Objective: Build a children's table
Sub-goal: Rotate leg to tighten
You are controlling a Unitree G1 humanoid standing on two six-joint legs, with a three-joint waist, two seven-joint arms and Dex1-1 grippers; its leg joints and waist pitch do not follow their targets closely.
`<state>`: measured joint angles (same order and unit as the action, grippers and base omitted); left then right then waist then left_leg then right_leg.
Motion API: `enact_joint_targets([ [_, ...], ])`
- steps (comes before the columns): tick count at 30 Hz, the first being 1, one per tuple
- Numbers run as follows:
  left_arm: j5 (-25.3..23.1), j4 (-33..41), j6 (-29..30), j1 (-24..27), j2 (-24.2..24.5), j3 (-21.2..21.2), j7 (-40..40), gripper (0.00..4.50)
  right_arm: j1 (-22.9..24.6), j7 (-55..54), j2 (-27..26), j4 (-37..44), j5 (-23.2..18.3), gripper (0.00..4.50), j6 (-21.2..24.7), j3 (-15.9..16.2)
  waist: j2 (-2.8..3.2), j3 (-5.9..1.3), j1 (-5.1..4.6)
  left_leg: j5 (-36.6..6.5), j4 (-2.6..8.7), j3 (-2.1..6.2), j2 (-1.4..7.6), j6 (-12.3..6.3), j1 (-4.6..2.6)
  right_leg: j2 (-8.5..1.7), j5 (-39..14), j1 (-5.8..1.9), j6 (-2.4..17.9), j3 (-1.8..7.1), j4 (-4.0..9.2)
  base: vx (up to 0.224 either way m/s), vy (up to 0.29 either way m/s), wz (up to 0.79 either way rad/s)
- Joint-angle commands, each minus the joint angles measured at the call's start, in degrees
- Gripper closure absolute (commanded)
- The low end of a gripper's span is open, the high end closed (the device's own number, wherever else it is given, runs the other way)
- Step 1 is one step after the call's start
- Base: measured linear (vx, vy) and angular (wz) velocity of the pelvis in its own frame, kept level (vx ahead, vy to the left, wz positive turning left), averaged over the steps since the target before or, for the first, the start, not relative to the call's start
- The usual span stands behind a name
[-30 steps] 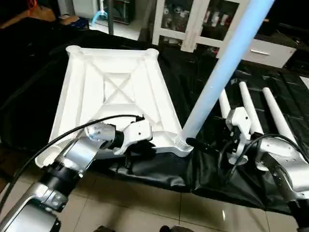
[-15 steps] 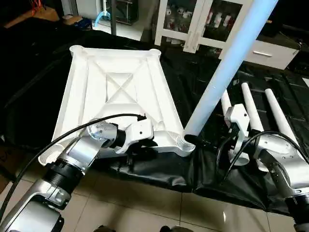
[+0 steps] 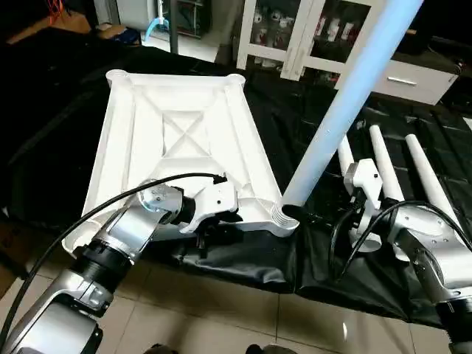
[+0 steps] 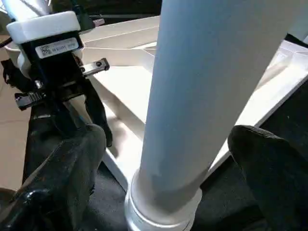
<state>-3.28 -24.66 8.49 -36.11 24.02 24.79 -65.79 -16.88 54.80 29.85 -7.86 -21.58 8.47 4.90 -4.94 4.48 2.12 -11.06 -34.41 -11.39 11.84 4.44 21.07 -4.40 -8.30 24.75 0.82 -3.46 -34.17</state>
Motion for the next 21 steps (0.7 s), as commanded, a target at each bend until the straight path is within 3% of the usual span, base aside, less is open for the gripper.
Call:
enact_joint_targets([
  [1,-1.7,-1.8,1.0,-0.8,-0.3,1.1,0.8,3.20,0.8,-0.6,0.1,1.1,0.8,0.00,-0.3,-1.2,1.17,-3.47,-0.20,-14.8,4.40,0.83,1.54,-1.80,-0.72,-2.96,-18.0,-2.93,10.3,2.42,4.32,0.000,0.000,0.00],
  [3,-2.1,-2.6,1.6,-1.0,-0.3,1.2,1.1,3.20,1.0,-0.7,0.1,1.3,0.7,0.00,-0.3,-1.4,0.95,-3.40,-0.22,-15.4,4.40,0.83,1.48,-1.87,-0.68,-2.99,-19.5,-2.94,9.9,2.39,4.51,0.000,0.000,0.00],
  [4,-2.1,-2.8,1.8,-1.1,-0.2,1.2,0.6,3.20,1.1,-0.8,0.1,1.4,0.7,0.00,-0.3,-1.4,1.44,-3.21,-0.17,-15.9,4.49,0.92,1.43,-1.83,-0.66,-3.05,-21.1,-2.88,9.4,2.38,4.66,0.000,0.000,0.00],
  [5,-2.2,-3.0,1.7,-1.2,-0.1,1.4,0.1,3.48,1.3,-0.8,0.2,1.4,0.7,0.00,-0.3,-1.5,1.29,-3.20,-0.30,-16.3,4.50,0.89,1.44,-1.85,-0.68,-3.01,-21.9,-2.82,9.2,2.36,4.89,0.000,0.000,0.00],
  [8,-2.5,-3.9,1.3,-1.4,-0.1,1.4,-0.1,3.57,1.5,-0.9,0.2,1.5,0.7,0.00,-0.2,-1.7,1.36,-3.08,-0.44,-17.1,4.51,1.02,1.33,-1.91,-0.62,-3.08,-25.6,-2.73,7.6,2.27,5.32,0.000,0.000,0.00],
  [12,-2.2,-3.9,1.9,-1.4,-0.2,1.4,-0.7,4.00,1.6,-1.0,0.3,1.7,0.6,0.00,-0.1,-1.8,1.27,-3.02,-0.58,-17.7,4.56,1.15,1.33,-1.98,-0.62,-3.10,-28.5,-2.52,6.5,2.09,5.69,0.000,0.000,0.00],
  [15,-1.8,-4.0,1.8,-1.3,-0.4,1.2,-0.9,4.26,1.5,-1.0,0.3,1.6,0.6,0.00,-0.1,-1.8,1.41,-3.03,-0.60,-17.8,4.68,1.25,1.43,-1.91,-0.60,-3.13,-28.3,-2.46,6.5,2.06,5.65,0.000,0.000,0.00],
  [16,-1.7,-3.9,1.7,-1.3,-0.5,1.1,-0.9,4.34,1.4,-1.0,0.3,1.5,0.5,0.00,-0.1,-1.8,1.14,-3.02,-0.68,-17.7,4.67,1.19,1.47,-1.99,-0.61,-3.11,-27.8,-2.38,6.7,2.09,5.66,0.000,0.000,0.00],
  [21,-1.2,-3.2,1.4,-0.9,-0.6,0.9,-1.8,4.46,-0.3,-0.4,0.3,-0.2,0.5,0.00,0.0,-1.7,1.21,-3.01,-0.52,-17.1,4.60,1.02,1.48,-2.38,-0.75,-3.14,-26.7,-2.24,7.4,2.21,5.50,0.000,0.000,0.00],
])
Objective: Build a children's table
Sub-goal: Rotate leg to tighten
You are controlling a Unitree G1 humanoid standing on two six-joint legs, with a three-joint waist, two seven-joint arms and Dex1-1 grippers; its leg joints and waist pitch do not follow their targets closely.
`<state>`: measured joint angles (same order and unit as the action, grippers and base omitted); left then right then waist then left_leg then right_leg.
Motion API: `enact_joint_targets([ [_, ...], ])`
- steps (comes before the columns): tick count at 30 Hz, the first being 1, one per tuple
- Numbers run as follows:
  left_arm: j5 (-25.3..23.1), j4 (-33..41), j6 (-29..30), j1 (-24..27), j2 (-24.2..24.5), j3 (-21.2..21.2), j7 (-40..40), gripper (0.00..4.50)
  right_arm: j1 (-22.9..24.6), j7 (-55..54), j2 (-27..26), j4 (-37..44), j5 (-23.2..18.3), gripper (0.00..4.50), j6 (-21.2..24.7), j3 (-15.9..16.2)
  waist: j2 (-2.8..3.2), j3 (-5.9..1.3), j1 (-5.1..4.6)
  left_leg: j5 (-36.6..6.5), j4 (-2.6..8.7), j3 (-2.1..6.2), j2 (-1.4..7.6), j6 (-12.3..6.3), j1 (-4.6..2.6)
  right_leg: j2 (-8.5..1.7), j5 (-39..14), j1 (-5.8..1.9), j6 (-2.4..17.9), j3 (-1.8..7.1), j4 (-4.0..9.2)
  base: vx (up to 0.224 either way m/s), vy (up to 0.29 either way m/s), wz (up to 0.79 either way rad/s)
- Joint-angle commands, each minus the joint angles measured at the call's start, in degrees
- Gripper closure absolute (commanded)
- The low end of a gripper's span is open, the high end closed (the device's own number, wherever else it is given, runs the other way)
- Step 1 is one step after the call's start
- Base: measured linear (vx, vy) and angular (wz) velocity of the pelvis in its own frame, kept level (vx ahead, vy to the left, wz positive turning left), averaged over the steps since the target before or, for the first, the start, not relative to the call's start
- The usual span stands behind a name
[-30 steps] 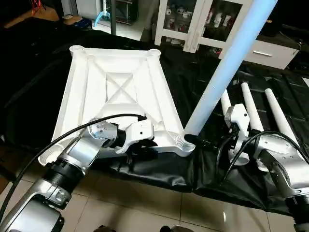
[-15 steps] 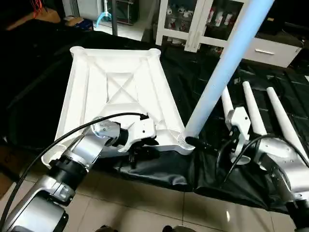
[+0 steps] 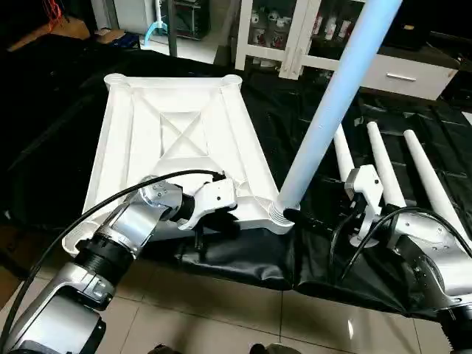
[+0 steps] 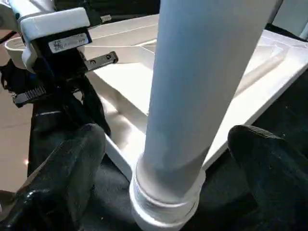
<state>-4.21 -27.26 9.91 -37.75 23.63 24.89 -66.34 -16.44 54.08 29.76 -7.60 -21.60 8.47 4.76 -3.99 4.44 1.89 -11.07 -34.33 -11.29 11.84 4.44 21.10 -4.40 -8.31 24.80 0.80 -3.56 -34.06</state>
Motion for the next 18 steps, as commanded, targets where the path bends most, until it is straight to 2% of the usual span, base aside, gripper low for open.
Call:
enact_joint_targets([
  [1,-0.2,-0.5,0.0,0.8,-0.2,0.8,-1.3,4.46,-0.8,0.3,0.4,-0.6,0.5,0.00,0.0,-1.5,0.28,-3.00,-0.28,-16.6,4.56,0.91,1.50,-2.40,-0.65,-3.14,-26.1,-2.40,7.5,2.34,5.29,0.000,0.000,0.00],
  [7,0.6,3.1,0.8,2.8,0.4,1.7,-3.6,4.46,-3.8,3.0,0.3,-4.4,1.2,0.00,0.1,0.4,0.44,-3.05,-0.36,-15.5,4.62,0.84,1.64,-2.52,-0.49,-3.15,-22.0,-2.62,9.4,2.46,4.74,0.000,0.000,0.00],
  [12,0.5,3.8,0.8,3.2,0.2,1.9,-3.4,4.46,-5.5,3.9,0.0,-6.8,1.9,0.00,0.3,1.4,0.59,-3.12,-0.24,-13.7,4.47,0.57,1.66,-2.75,-0.75,-2.99,-18.1,-2.57,10.9,2.58,4.32,0.000,0.000,0.00],
  [13,0.5,4.2,0.9,3.4,0.2,1.9,-3.4,4.46,-6.0,5.4,0.0,-7.6,1.6,0.00,1.1,1.9,0.25,-3.10,-0.26,-13.4,4.45,0.58,1.64,-3.13,-0.60,-3.09,-18.1,-2.76,11.4,2.53,4.16,0.000,0.000,0.00],
  [16,0.4,4.4,0.7,3.7,0.3,2.0,-3.5,4.46,-6.5,7.4,0.1,-8.2,0.9,0.00,1.8,2.5,0.38,-2.98,-0.27,-13.7,4.52,0.63,1.71,-3.32,-0.54,-3.16,-19.6,-2.76,10.7,2.58,4.36,0.000,0.000,0.00],
  [17,0.4,4.4,0.6,3.7,0.4,2.0,-3.5,4.50,-6.6,8.0,0.1,-8.4,0.9,0.30,1.9,2.7,0.37,-2.93,-0.27,-13.9,4.53,0.62,1.71,-3.28,-0.51,-3.16,-19.9,-2.72,10.6,2.59,4.43,0.000,0.000,0.00],
  [18,0.4,4.5,0.7,3.8,0.4,2.0,-3.5,4.50,-6.7,8.2,0.1,-8.5,0.9,0.30,1.8,2.8,0.12,-2.95,-0.26,-14.0,4.54,0.67,1.74,-3.23,-0.56,-3.22,-20.6,-2.71,10.4,2.56,4.40,0.000,0.000,0.00],
])
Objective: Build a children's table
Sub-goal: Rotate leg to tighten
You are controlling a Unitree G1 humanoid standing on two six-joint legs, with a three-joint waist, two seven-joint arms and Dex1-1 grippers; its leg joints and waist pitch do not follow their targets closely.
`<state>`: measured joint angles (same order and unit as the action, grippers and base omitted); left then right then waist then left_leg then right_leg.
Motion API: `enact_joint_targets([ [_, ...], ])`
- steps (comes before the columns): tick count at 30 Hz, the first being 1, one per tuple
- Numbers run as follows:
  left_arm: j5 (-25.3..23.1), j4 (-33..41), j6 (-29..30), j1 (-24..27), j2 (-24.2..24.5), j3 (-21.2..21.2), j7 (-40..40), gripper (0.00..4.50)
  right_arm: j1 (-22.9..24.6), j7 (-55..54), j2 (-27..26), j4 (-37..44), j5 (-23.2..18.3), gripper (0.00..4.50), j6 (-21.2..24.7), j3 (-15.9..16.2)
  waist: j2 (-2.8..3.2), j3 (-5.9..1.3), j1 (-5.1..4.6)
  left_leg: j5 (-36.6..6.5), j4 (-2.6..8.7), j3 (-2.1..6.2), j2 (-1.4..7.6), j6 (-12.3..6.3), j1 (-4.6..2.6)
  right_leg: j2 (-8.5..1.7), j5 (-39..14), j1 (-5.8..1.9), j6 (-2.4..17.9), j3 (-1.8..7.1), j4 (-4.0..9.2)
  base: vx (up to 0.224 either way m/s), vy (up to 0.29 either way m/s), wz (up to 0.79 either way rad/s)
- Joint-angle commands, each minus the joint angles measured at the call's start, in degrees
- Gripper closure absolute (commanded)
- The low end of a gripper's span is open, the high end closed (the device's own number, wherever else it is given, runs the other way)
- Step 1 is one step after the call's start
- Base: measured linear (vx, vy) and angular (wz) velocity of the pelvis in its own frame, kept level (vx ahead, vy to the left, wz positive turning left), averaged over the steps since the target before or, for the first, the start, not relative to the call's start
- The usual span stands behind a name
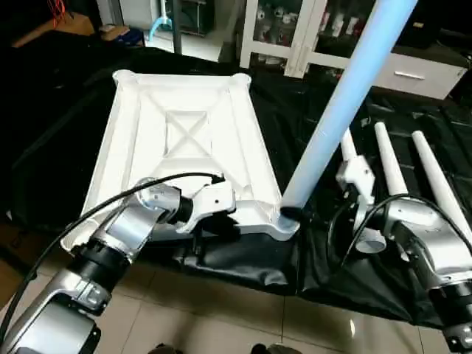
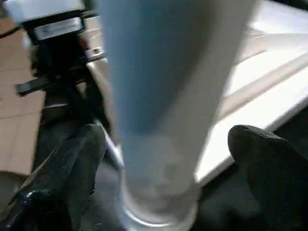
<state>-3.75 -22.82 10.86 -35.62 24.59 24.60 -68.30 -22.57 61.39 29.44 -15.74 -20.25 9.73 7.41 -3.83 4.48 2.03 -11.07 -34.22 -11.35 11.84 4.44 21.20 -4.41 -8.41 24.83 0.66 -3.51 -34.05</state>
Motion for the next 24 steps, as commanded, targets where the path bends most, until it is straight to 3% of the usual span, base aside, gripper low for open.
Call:
enact_joint_targets([
  [1,-0.1,0.4,-0.1,1.9,-0.5,2.2,-1.5,4.50,-0.8,1.6,0.5,-0.7,-0.5,0.30,0.7,0.3,0.03,-2.91,-0.41,-14.2,4.47,0.74,1.73,-3.10,-0.62,-3.21,-21.0,-2.69,10.4,2.55,4.49,0.000,0.000,0.00],
  [6,0.2,1.5,0.6,2.4,-0.3,1.9,-1.7,4.50,-1.4,2.8,0.7,-2.2,-0.4,0.77,0.6,-0.1,-0.07,-2.94,-0.47,-13.9,4.48,0.75,1.76,-3.03,-0.68,-3.27,-21.7,-2.64,10.1,2.58,4.52,0.000,0.000,0.00],
  [24,5.4,4.4,1.1,5.1,-3.0,-2.0,-1.4,4.50,-1.9,7.1,0.6,-4.8,0.1,2.28,1.4,0.2,0.09,-3.21,-0.51,-11.9,4.30,0.50,1.75,-3.79,-0.57,-3.18,-17.0,-2.88,12.4,2.68,3.99,0.000,0.000,0.00],
])
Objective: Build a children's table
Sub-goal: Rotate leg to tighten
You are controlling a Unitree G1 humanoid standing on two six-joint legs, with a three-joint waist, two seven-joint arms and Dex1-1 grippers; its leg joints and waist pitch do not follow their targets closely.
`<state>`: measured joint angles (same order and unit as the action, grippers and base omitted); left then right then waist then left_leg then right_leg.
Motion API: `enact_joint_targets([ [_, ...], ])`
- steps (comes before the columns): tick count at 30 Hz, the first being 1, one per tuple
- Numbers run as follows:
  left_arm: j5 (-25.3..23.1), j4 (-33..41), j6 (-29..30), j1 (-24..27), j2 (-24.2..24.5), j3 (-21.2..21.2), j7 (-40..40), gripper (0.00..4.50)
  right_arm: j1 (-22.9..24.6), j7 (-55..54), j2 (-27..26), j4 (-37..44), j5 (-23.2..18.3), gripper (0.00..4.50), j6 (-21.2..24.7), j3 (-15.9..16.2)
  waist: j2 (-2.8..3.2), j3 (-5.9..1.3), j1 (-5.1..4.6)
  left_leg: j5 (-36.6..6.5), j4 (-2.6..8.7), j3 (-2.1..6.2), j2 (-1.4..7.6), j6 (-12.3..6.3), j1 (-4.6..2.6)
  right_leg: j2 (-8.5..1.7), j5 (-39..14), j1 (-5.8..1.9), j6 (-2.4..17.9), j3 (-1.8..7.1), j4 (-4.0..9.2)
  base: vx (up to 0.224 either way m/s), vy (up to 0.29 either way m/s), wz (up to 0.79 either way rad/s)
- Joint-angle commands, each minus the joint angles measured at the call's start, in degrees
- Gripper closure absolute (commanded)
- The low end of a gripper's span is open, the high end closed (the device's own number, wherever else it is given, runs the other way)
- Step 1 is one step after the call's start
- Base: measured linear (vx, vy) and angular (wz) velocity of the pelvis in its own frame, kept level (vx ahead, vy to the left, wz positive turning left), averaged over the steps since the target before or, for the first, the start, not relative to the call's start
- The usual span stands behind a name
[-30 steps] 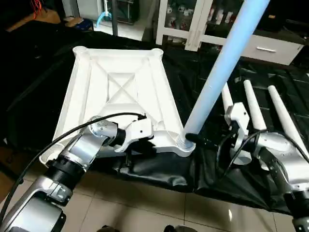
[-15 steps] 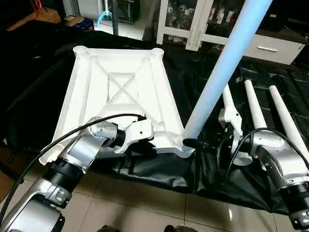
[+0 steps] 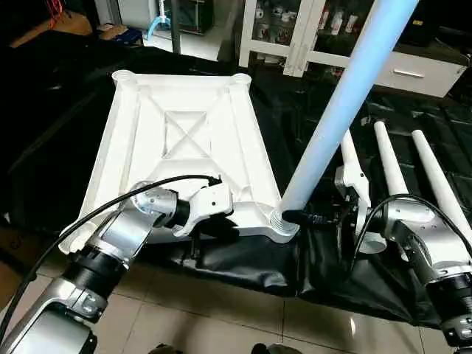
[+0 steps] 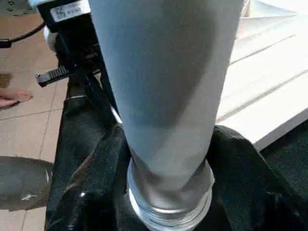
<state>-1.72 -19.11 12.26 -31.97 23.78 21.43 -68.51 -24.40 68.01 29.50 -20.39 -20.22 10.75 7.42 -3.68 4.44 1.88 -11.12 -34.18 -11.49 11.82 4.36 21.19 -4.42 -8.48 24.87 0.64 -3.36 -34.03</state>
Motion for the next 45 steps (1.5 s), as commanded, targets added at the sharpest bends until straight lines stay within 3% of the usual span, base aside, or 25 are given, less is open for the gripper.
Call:
enact_joint_targets([
  [1,3.7,0.7,-0.5,1.6,-2.4,0.8,-1.2,4.50,0.0,0.5,0.5,0.0,0.0,2.30,0.5,0.1,-0.02,-3.22,-0.34,-11.3,4.25,0.61,1.80,-3.98,-0.61,-3.08,-15.8,-2.91,12.6,2.53,3.89,0.000,0.000,0.00],
  [12,3.3,1.4,0.3,2.5,-2.8,1.0,-1.0,4.50,0.1,0.5,0.1,-0.4,0.0,2.55,1.3,-0.5,-0.14,-3.06,-0.45,-11.5,4.24,0.61,1.75,-4.35,-0.59,-3.13,-17.9,-2.84,11.8,2.58,4.07,0.000,0.000,0.00],
  [13,2.4,1.0,0.6,2.3,-2.8,0.9,0.4,4.50,0.1,-1.4,-0.6,-0.8,0.1,2.55,1.9,-1.1,-0.08,-3.04,-0.44,-11.4,4.25,0.60,1.76,-4.32,-0.63,-3.14,-18.0,-2.80,11.7,2.60,4.09,0.000,0.000,0.00],
  [14,2.0,0.9,1.0,2.2,-3.0,0.7,1.3,4.50,0.2,-3.1,-1.3,-1.2,0.3,2.55,1.8,-1.7,-0.46,-3.06,-0.53,-11.5,4.23,0.55,1.73,-4.40,-0.58,-3.10,-18.3,-2.80,11.6,2.57,4.14,0.000,0.000,0.00],
  [16,1.7,0.8,1.7,2.1,-3.3,0.3,2.3,4.50,0.4,-5.5,-2.1,-1.5,0.4,2.55,2.4,-2.3,-0.31,-2.91,-0.62,-12.3,4.32,0.62,1.71,-3.89,-0.55,-3.16,-20.5,-2.70,11.0,2.61,4.33,0.000,0.000,0.00],
  [19,2.5,1.1,5.2,1.6,-5.3,-1.5,5.3,4.50,1.1,-18.5,-5.8,-5.2,5.5,2.56,-0.1,-3.4,-0.46,-2.84,-1.31,-13.6,4.59,0.97,1.53,-2.03,-0.20,-3.36,-25.1,-2.78,9.2,2.40,4.68,0.000,0.000,0.00],
  [22,2.9,1.7,7.1,1.2,-6.8,-2.5,7.4,4.50,1.5,-27.1,-8.5,-6.1,8.5,2.57,-0.6,-3.7,-0.44,-2.62,-2.08,-15.8,4.55,1.04,1.35,-1.88,-0.32,-3.35,-29.6,-2.33,7.3,2.44,5.43,0.000,0.000,0.00],
  [25,2.5,2.2,10.8,0.1,-9.4,-3.4,11.5,4.50,1.8,-41.7,-13.4,-7.0,12.5,2.59,1.8,-4.5,-0.42,-2.53,-3.01,-17.2,4.93,1.62,1.22,-0.74,0.02,-3.35,-33.5,-2.34,5.3,2.03,5.80,0.000,0.000,0.00],
  [26,2.0,1.9,11.8,-0.4,-10.2,-3.7,13.3,4.50,1.5,-48.4,-15.0,-7.7,14.7,2.59,2.6,-5.0,-0.03,-2.53,-3.18,-17.4,5.00,1.72,1.32,-0.22,0.00,-3.36,-33.6,-2.28,5.2,2.08,5.75,0.000,0.000,0.00],
  [28,1.1,0.6,13.6,-1.6,-12.6,-4.3,17.4,4.50,0.5,-64.8,-19.2,-9.0,18.6,2.59,4.0,-7.1,-0.02,-2.50,-3.86,-19.0,5.16,1.87,1.10,1.33,-0.22,-3.12,-33.8,-1.87,4.2,1.83,6.04,0.000,0.000,0.00],
  [29,0.6,-0.2,14.7,-2.2,-14.3,-4.8,19.9,4.50,-0.4,-72.4,-22.2,-9.9,20.3,2.59,3.4,-8.1,0.05,-2.65,-3.95,-19.4,5.13,1.89,1.04,1.59,-0.47,-3.11,-33.4,-1.81,4.1,1.76,6.12,0.000,0.000,0.00],
  [32,0.0,-0.9,14.5,-2.5,-15.0,-4.5,20.6,4.50,-1.6,-73.4,-24.3,-11.2,19.9,2.59,1.7,-7.6,0.23,-2.75,-4.40,-20.5,5.22,1.73,1.04,1.03,-0.61,-2.79,-26.9,-1.83,5.2,1.78,5.93,0.000,0.000,0.00],
  [37,-0.4,-0.3,14.3,-1.9,-13.9,-4.0,20.1,4.50,-2.5,-64.8,-25.8,-10.6,15.7,2.59,-2.6,-7.1,0.22,-2.74,-4.59,-20.0,5.16,1.34,1.07,-0.68,-0.39,-2.82,-21.7,-2.14,7.1,2.17,5.39,0.000,0.000,0.00],
  [40,-0.7,0.1,14.4,-1.5,-12.8,-3.7,19.8,4.50,-1.5,-59.3,-26.1,-6.6,13.1,1.89,-4.4,-6.9,0.29,-2.87,-4.32,-18.0,5.05,1.15,1.22,-1.68,-0.38,-2.85,-18.7,-2.39,8.2,2.29,5.11,0.000,0.000,0.00],
  [44,-1.5,0.0,12.0,-1.0,-11.1,-2.8,18.4,4.50,-0.2,-53.8,-25.0,-0.6,9.8,1.63,-3.7,-5.5,0.31,-3.03,-3.75,-14.5,4.77,0.53,1.25,-3.15,-0.79,-2.71,-14.3,-2.30,10.3,2.51,4.79,0.000,0.000,0.00],
  [45,-1.7,0.3,10.4,-0.6,-10.1,-2.3,17.1,4.50,0.1,-51.7,-24.1,1.0,8.6,1.51,-3.2,-5.3,0.37,-3.18,-3.47,-12.4,4.77,0.57,1.30,-3.64,-0.70,-2.73,-12.5,-2.68,10.9,2.44,4.40,0.000,0.000,0.00],
])
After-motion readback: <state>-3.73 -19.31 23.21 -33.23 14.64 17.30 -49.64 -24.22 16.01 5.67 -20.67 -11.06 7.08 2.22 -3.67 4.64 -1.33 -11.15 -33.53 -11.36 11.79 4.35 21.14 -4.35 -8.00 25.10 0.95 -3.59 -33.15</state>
